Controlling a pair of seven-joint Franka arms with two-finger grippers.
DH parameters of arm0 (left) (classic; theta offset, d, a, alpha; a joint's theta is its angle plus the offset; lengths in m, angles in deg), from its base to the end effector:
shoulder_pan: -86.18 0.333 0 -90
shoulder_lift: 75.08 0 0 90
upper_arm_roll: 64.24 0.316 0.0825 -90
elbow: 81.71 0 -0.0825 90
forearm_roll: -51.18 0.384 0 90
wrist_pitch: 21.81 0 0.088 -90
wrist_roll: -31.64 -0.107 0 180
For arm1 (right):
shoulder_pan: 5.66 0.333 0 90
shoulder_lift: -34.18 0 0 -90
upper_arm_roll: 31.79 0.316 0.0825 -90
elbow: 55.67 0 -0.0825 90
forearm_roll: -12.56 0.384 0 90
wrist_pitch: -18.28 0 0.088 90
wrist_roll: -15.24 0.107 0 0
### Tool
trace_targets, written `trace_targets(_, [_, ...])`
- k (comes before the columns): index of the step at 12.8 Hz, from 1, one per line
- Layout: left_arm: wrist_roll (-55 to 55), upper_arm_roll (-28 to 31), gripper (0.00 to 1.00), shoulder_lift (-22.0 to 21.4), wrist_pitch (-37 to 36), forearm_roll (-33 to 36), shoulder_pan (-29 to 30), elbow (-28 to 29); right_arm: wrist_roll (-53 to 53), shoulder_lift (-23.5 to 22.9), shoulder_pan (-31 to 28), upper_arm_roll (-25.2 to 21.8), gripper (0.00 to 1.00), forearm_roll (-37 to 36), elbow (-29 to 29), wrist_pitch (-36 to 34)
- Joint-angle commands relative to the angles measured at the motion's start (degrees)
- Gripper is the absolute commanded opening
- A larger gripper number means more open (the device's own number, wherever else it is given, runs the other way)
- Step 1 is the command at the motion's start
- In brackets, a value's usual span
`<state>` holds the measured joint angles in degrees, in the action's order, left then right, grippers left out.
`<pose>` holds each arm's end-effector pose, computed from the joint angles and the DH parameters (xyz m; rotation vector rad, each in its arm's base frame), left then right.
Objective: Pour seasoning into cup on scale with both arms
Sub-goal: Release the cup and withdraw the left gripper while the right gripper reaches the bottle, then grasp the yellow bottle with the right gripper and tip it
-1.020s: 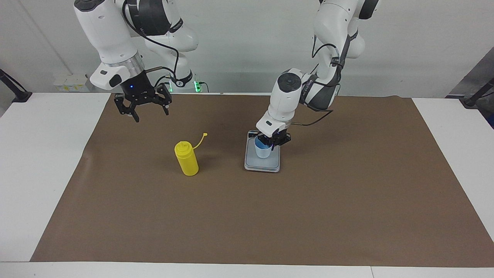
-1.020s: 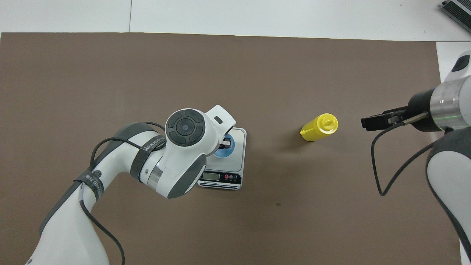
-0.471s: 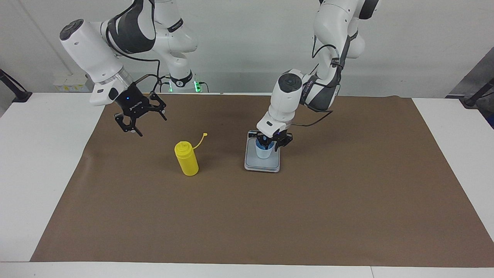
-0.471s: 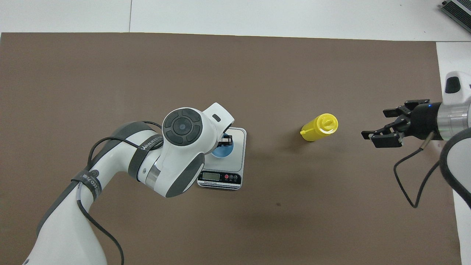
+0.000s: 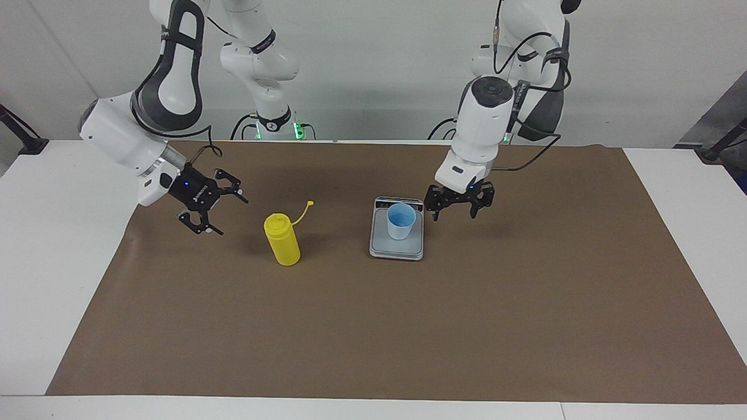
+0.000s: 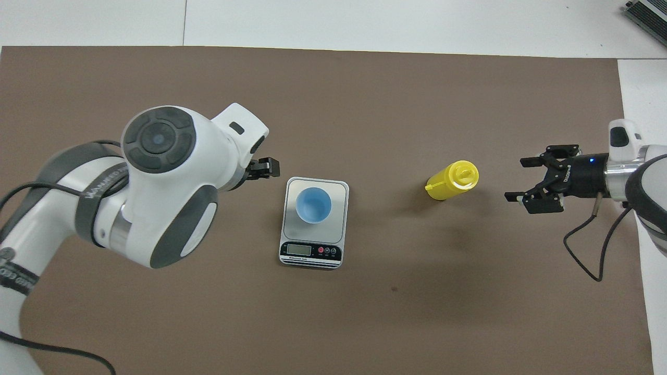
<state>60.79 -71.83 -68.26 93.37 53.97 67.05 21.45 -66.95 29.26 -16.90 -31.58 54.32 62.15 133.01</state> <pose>0.5437 -0.2671 0.4853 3.1207 0.0396 0.1483 0.5548 -0.0672 0.3972 -2.3206 -1.0901 -0.4934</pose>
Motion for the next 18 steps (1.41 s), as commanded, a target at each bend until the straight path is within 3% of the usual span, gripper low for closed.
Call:
trace_targets(1, [-8.63, -0.41, 1.0, -4.25, -5.39, 0.55, 5.74, -0.41, -8.22, -1.14, -1.78, 0.49, 1.0, 4.55, 3.2, 0.23])
trace_targets(5, [-22.26, -0.06, 1.0, -8.49, -11.63, -1.29, 14.45, -0.67, -17.29, -7.03, -1.25, 0.49, 1.0, 10.95, 3.38, 1.02])
trace_targets(9, [-34.05, 0.03, 1.0, -8.32, -17.27, -2.88, 21.31, -4.97, -18.1, -8.97, 2.35, 0.49, 1.0, 14.13, 3.82, 1.2])
trace_targets(13, [-34.25, -0.32, 1.0, -5.6, -23.84, -2.62, 22.29, -12.69, -18.97, -9.67, 6.22, 0.49, 1.0, 18.17, 4.44, 6.28])
trace_targets(18, [-34.25, -0.32, 1.0, -6.38, -23.51, -2.97, 22.55, -12.0, -26.45, -10.47, 8.33, 0.49, 1.0, 23.63, 4.44, 12.71])
